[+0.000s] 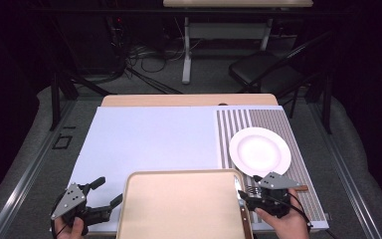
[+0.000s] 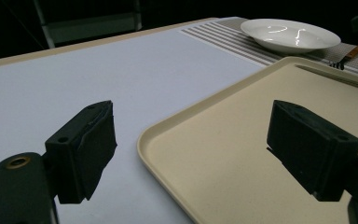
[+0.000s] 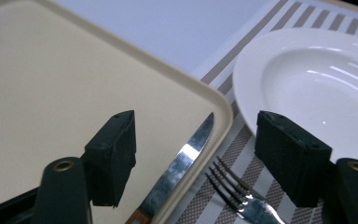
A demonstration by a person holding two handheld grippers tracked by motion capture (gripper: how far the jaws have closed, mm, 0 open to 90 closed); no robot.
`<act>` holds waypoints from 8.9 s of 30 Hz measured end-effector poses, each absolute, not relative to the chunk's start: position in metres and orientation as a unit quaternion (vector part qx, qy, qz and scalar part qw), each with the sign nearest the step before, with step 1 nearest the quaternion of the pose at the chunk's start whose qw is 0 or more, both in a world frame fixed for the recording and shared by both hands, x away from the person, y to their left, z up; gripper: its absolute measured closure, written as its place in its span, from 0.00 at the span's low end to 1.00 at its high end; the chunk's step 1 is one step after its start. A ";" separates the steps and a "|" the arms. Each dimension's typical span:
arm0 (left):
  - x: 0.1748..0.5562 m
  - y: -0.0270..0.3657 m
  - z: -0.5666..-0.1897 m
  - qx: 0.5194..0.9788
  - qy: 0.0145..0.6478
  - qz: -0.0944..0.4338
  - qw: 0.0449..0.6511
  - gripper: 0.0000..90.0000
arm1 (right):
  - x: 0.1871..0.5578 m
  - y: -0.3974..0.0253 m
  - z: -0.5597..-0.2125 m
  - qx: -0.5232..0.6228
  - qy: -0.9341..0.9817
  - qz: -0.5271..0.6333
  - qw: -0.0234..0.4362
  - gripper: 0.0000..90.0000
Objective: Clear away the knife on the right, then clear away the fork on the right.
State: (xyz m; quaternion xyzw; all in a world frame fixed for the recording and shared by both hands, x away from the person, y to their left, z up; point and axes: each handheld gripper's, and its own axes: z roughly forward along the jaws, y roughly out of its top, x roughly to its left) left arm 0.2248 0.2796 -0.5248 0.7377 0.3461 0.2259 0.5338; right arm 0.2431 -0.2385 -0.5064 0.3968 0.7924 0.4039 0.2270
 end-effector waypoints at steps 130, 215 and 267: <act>0.225 0.279 -0.526 0.739 0.352 0.224 0.530 0.17 | 0.278 -0.313 -0.502 0.124 0.955 0.082 0.257 0.44; 0.227 0.279 -0.527 0.744 0.352 0.217 0.525 0.17 | 0.287 -0.306 -0.509 0.066 0.980 0.021 0.186 0.86; 0.227 0.280 -0.528 0.742 0.354 0.215 0.526 0.17 | 0.239 -0.254 -0.470 0.487 0.834 0.224 0.130 0.86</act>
